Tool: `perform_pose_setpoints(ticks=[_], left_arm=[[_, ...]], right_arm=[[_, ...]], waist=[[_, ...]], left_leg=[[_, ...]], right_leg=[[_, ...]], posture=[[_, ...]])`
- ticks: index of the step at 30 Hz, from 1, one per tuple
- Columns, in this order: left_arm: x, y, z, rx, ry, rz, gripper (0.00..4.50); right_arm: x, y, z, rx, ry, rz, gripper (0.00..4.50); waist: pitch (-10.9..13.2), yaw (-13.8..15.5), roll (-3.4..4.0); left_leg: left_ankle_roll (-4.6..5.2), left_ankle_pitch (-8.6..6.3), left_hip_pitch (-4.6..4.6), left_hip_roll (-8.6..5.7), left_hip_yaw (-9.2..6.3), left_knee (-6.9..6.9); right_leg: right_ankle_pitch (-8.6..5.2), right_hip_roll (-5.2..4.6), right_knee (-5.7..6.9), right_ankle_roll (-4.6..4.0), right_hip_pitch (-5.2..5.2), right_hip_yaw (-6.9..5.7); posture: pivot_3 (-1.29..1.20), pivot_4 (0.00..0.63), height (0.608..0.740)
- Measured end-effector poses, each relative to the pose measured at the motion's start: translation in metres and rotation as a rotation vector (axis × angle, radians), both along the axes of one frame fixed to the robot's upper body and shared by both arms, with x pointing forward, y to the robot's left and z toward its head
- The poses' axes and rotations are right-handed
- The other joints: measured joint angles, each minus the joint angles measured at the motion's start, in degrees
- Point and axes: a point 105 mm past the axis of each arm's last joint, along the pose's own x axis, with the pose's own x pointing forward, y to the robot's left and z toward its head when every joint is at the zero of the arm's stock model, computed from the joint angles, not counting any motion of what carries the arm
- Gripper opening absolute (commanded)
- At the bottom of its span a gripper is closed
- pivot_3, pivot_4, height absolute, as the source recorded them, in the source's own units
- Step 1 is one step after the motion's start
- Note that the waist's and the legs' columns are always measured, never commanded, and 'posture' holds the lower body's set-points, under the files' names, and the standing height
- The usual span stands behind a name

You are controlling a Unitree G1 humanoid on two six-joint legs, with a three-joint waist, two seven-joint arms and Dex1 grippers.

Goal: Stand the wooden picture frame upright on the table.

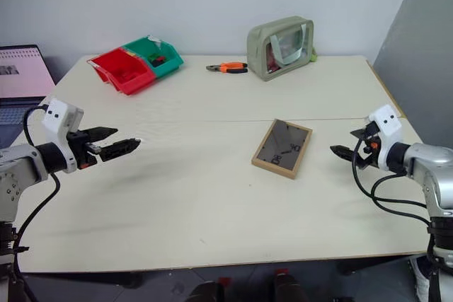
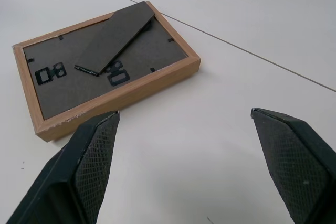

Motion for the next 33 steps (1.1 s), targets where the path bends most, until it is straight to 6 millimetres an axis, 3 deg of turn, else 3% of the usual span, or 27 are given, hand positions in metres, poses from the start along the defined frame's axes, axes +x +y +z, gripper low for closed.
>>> perform_pose_setpoints(ticks=[4,11,12,18,24,28,33], left_arm=[[0.001,-0.006,0.007,0.011,-0.036,-0.022,4.5],[0.003,-0.016,-0.004,0.002,-0.02,-0.048,4.5],[0.006,-0.016,-0.003,-0.005,-0.027,-0.043,4.5],[0.013,-0.036,-0.013,-0.046,-0.002,-0.092,3.31],[0.011,-0.043,-0.017,-0.044,0.02,-0.127,1.92],[0.031,-0.06,-0.015,-0.07,-0.019,-0.123,1.02],[0.045,-0.089,-0.038,-0.089,0.008,-0.137,0.07]], right_arm=[[0.001,0.004,0.004,-0.003,-0.009,0.022,4.22],[0.006,-0.003,-0.005,-0.027,-0.014,-0.069,4.22],[0.007,-0.004,-0.008,-0.023,-0.016,-0.088,4.05],[0.01,0.011,-0.015,0.028,-0.02,-0.119,2.72],[0.005,0.005,-0.025,0.01,0.004,-0.169,1.2],[0.009,-0.003,-0.025,-0.018,-0.02,-0.224,0.22],[0.017,0.002,-0.04,-0.012,-0.005,-0.239,0.0]], waist=[[0.0,0.09,0.0],[0.0,0.16,0.0],[0.0,0.19,0.0],[0.0,0.14,0.0],[0.0,0.17,0.0],[-0.01,0.45,0.0],[-0.01,0.51,-0.01]], left_leg=[[0.0,0.0,-0.02,0.03,-0.01,-0.01],[0.0,0.0,-0.02,0.02,-0.01,0.01],[0.0,0.0,-0.03,0.02,-0.01,0.02],[0.0,0.0,-0.05,0.02,-0.01,0.01],[0.01,0.0,-0.03,0.01,0.0,0.02],[0.01,0.01,0.0,-0.09,-0.01,0.08],[0.01,0.01,-0.05,-0.07,-0.01,0.08]], right_leg=[[0.01,-0.04,-0.02,-0.02,0.02,0.01],[0.03,-0.07,0.0,-0.04,0.02,0.01],[0.03,-0.07,0.01,-0.04,0.02,0.0],[0.04,-0.06,0.02,-0.06,0.01,0.0],[0.04,-0.06,0.04,-0.05,0.01,0.03],[0.05,-0.01,0.03,-0.02,0.08,0.0],[0.07,-0.03,0.01,-0.02,0.06,0.02]], posture=[[0.0,0.15,0.74],[0.0,0.15,0.74],[0.0,0.15,0.74],[0.0,0.15,0.74],[0.0,0.15,0.74],[0.0,0.15,0.74],[0.0,0.15,0.74]])
